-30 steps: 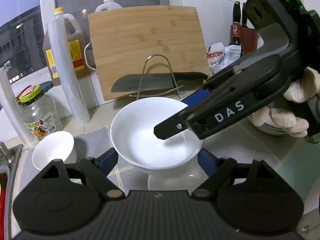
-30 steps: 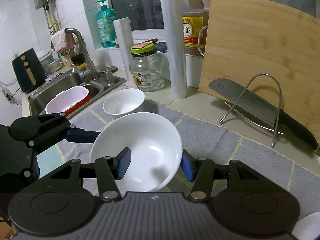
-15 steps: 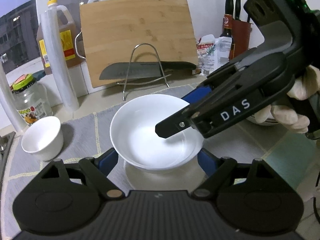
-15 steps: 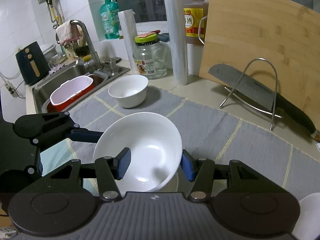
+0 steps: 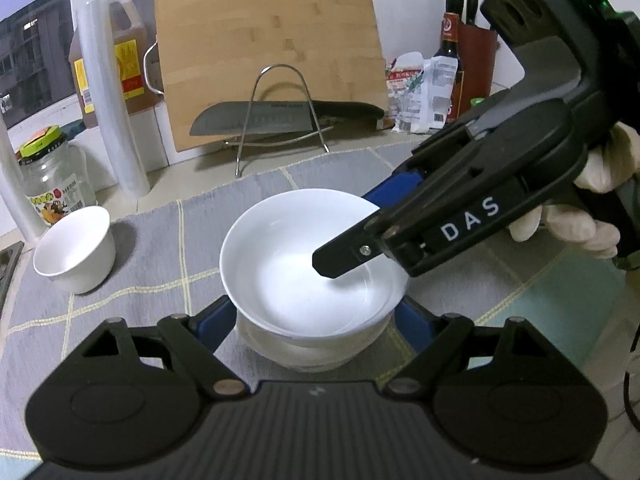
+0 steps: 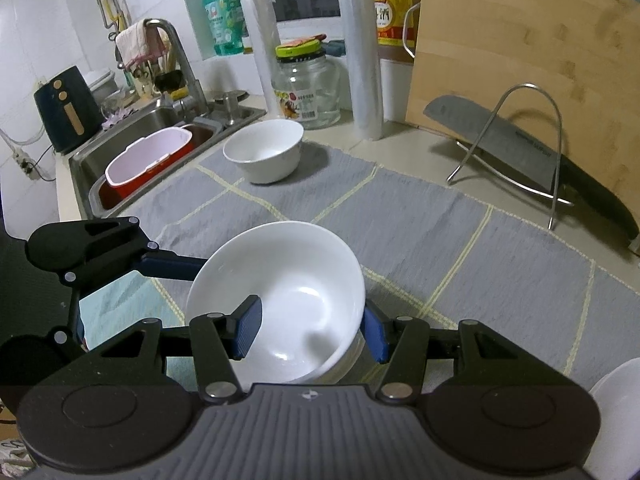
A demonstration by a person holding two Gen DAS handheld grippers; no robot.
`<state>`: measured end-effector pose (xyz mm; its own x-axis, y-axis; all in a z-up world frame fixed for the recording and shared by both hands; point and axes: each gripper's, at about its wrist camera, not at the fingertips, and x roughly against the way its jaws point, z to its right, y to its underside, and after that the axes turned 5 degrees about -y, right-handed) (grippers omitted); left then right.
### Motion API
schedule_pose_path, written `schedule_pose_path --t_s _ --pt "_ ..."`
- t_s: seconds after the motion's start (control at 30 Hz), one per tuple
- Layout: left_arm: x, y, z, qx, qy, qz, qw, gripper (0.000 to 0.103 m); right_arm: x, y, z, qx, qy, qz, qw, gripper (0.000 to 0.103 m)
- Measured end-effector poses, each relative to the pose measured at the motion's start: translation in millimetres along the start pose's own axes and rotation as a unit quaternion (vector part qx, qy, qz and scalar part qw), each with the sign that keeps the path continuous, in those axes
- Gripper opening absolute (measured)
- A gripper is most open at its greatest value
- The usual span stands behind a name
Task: Organize plates and bowls
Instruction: 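Lower the bowl into the other bowl and open the right gripper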
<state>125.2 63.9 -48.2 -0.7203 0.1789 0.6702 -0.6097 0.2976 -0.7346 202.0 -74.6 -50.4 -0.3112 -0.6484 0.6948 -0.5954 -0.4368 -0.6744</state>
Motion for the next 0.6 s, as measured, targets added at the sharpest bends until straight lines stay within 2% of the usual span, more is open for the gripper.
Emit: schedule_pose_path --t_s 0.6 --pt "-6.1 3.2 -0.3 -0.001 0.001 -0.013 0.9999 0.086 -7.1 0.4 2.0 -0.010 -0.002 -0.011 1.000 0.061"
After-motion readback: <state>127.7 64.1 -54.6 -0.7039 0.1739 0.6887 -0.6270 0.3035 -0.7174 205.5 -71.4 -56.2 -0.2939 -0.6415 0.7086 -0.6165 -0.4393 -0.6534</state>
